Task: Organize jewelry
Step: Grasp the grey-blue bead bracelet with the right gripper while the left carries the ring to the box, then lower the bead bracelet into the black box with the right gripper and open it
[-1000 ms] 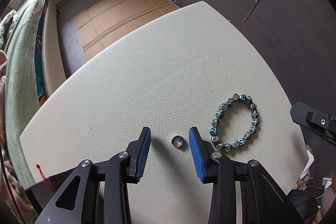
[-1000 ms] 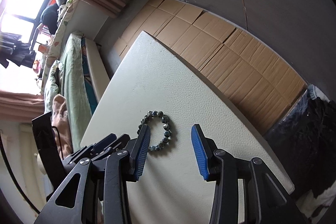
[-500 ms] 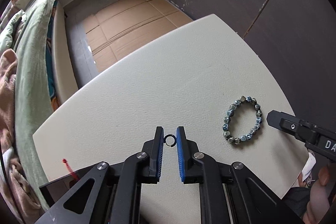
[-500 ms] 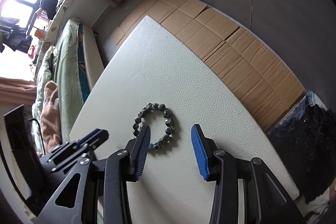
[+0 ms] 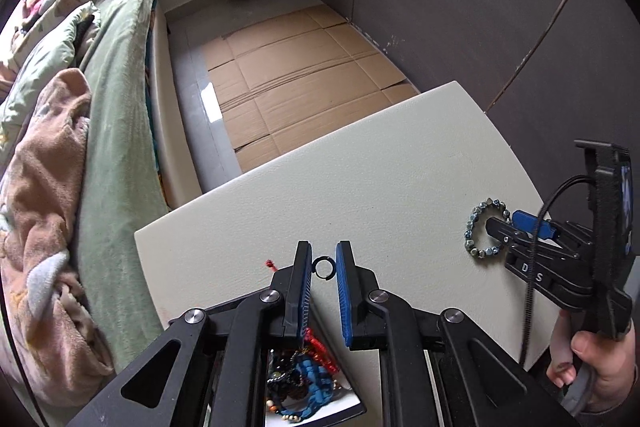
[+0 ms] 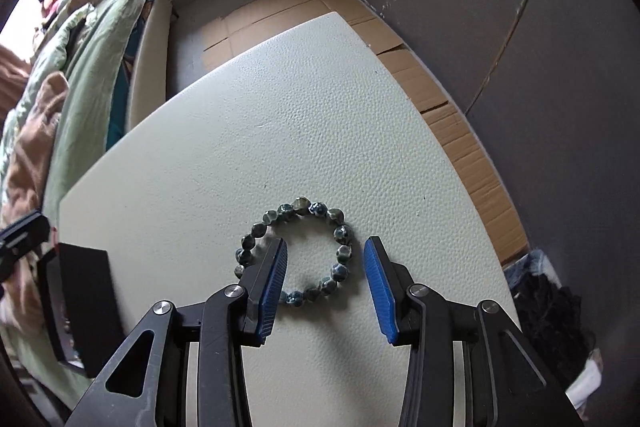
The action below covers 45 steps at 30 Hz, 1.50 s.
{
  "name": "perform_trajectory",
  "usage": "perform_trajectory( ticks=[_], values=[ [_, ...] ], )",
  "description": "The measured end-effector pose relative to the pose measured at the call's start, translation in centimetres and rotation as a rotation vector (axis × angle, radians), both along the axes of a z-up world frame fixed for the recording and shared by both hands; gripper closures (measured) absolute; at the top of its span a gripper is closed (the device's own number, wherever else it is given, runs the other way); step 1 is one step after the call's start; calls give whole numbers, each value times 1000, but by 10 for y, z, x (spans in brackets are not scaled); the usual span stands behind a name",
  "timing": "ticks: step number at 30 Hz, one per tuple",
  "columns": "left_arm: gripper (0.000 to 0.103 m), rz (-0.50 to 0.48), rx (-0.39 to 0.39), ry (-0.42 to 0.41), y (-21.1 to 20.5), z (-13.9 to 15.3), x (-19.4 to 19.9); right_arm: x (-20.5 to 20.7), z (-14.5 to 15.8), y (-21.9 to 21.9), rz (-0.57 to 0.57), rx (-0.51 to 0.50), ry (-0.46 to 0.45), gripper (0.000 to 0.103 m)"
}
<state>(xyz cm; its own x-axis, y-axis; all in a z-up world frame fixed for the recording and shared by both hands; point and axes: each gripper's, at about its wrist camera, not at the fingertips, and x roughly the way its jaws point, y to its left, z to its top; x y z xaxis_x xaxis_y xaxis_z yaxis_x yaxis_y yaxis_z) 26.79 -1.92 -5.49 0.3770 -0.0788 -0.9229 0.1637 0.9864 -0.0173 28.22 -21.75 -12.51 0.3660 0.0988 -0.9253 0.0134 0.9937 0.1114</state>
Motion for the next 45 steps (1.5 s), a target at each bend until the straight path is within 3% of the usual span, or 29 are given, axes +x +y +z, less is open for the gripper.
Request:
perform_trajectory(
  ticks=[3,5,6,9,18,23,25,27,28,35,45],
  values=[
    [90,15,-4,-14,16,8,-9,-2,0,15,37,-113,-26,63],
    [90,30,-7,-21,28,13,-15,-3,3,22,77,-122,-37,80],
    [90,38,-9,-25,33,14,-17,-4,3,25,84,-132,-40,93],
    [90,52,-11,-31,44,17,-25,-9,5,31,95,-161,-62,93],
    [90,93,-27,-19,69,13,-40,-32,46,37,113,0,-180,93],
    [89,177,-40,17,87,4,-39,-52,78,50,148,95,-254,93],
    [77,190,-44,11,92,3,-41,-62,89,56,161,129,-277,93],
    [21,193,-64,5,97,3,-45,-66,98,64,179,168,-303,93],
    [13,197,-72,-9,99,5,-47,-69,103,67,190,187,-315,93],
    [12,237,-78,-54,123,17,-65,-73,114,104,269,348,-359,93],
    [12,282,-101,-104,157,28,-93,-82,118,156,393,522,-350,93]
  ],
)
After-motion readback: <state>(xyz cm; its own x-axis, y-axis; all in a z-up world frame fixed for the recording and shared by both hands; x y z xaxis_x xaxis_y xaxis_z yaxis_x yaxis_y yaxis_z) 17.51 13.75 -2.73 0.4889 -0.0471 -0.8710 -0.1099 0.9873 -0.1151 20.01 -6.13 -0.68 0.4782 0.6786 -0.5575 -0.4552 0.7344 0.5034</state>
